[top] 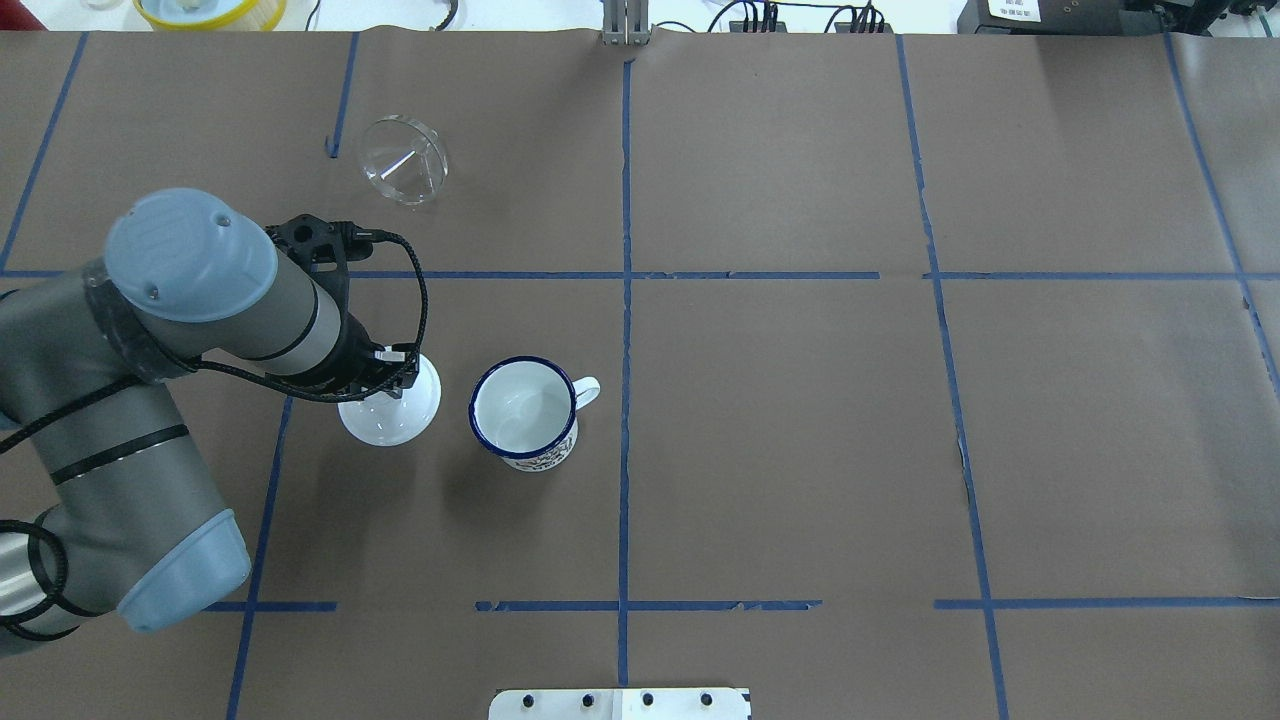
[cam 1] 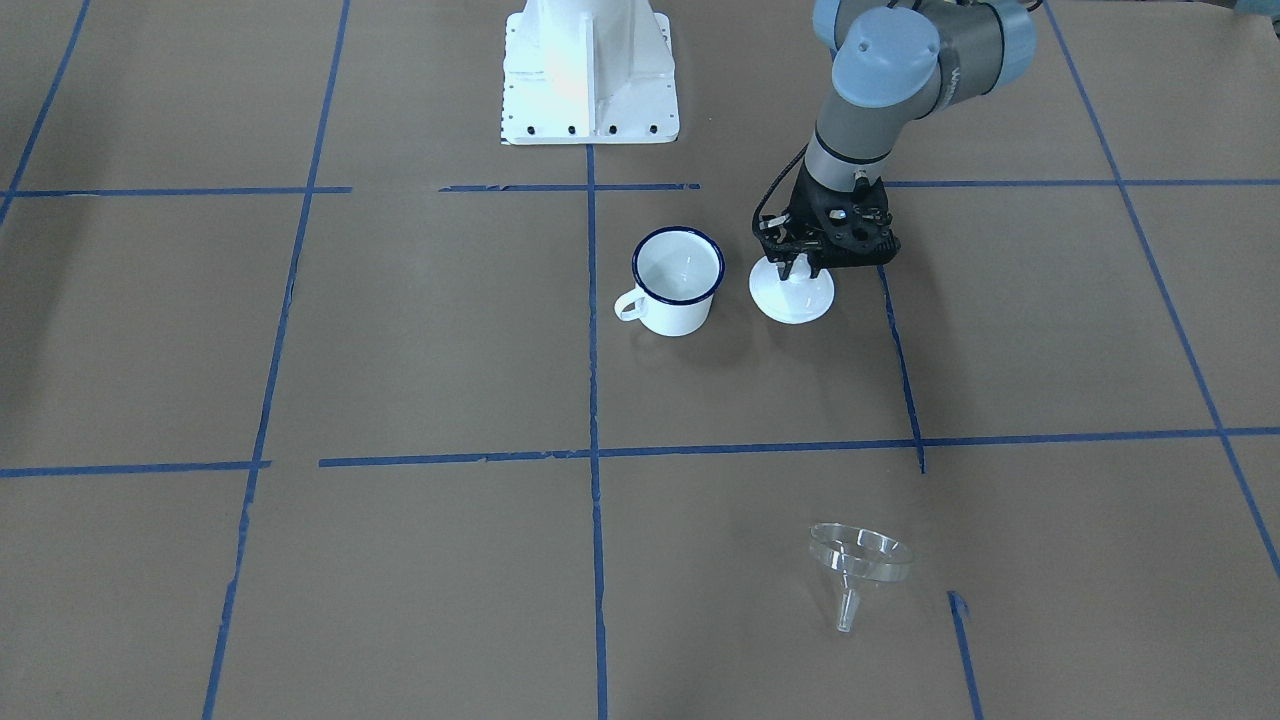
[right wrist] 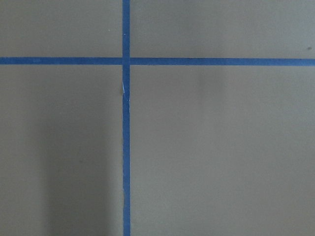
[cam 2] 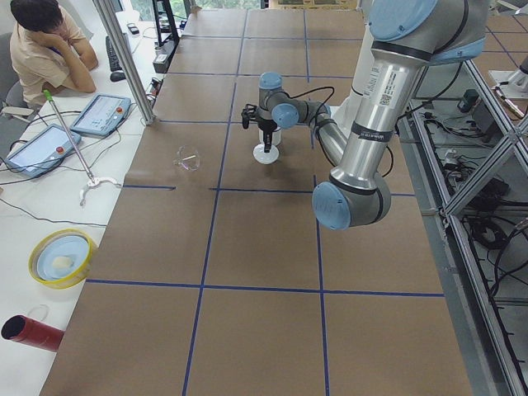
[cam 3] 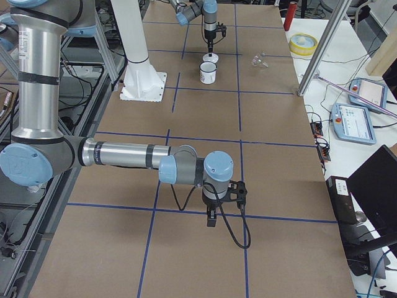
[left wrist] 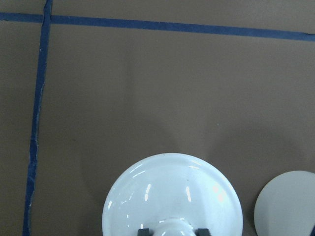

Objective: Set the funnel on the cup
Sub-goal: 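Set the white lid down on the table beside the mug, then move the left gripper to the clear glass funnel, then grasp the glass funnel's stem with the left gripper and lift, then carry the funnel over the open mug with the left gripper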

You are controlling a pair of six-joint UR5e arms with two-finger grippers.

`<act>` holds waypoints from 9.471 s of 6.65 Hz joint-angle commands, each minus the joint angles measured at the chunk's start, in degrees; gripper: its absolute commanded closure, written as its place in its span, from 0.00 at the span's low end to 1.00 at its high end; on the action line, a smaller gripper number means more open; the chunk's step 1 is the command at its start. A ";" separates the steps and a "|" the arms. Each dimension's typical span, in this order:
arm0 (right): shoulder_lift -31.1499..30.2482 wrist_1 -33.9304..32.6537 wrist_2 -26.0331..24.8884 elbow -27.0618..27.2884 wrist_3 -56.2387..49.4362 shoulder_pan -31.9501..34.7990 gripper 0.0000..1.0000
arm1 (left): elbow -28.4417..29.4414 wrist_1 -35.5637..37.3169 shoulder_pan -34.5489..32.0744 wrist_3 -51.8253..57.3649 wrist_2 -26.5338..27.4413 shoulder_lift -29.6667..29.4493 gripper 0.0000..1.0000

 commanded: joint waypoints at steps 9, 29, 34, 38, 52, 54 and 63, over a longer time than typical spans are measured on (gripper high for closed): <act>0.00 0.00 0.00 0.02 0.00 0.00 0.00 | 2.95 -0.82 2.36 -0.08 -0.06 0.15 0.00; 0.00 0.00 0.00 0.02 0.00 0.00 0.00 | 44.43 -57.95 -11.52 -70.40 30.88 -14.35 0.28; 0.00 0.00 0.00 0.02 0.00 0.00 0.00 | 44.44 -58.39 -11.17 -69.79 30.62 -14.44 1.00; 0.00 0.00 0.00 0.02 0.00 0.00 0.00 | 35.08 -57.61 -13.62 -65.65 27.30 -14.26 1.00; 0.00 0.00 0.00 0.02 0.00 0.00 0.00 | 14.35 31.29 -0.89 -22.59 -0.94 -35.63 1.00; 0.00 0.00 0.00 0.02 0.00 0.00 0.00 | 14.81 30.29 0.07 -22.59 -1.03 -34.57 1.00; 0.00 0.00 0.00 0.02 0.00 0.00 0.00 | 18.24 21.50 3.15 -22.76 -1.03 -31.66 1.00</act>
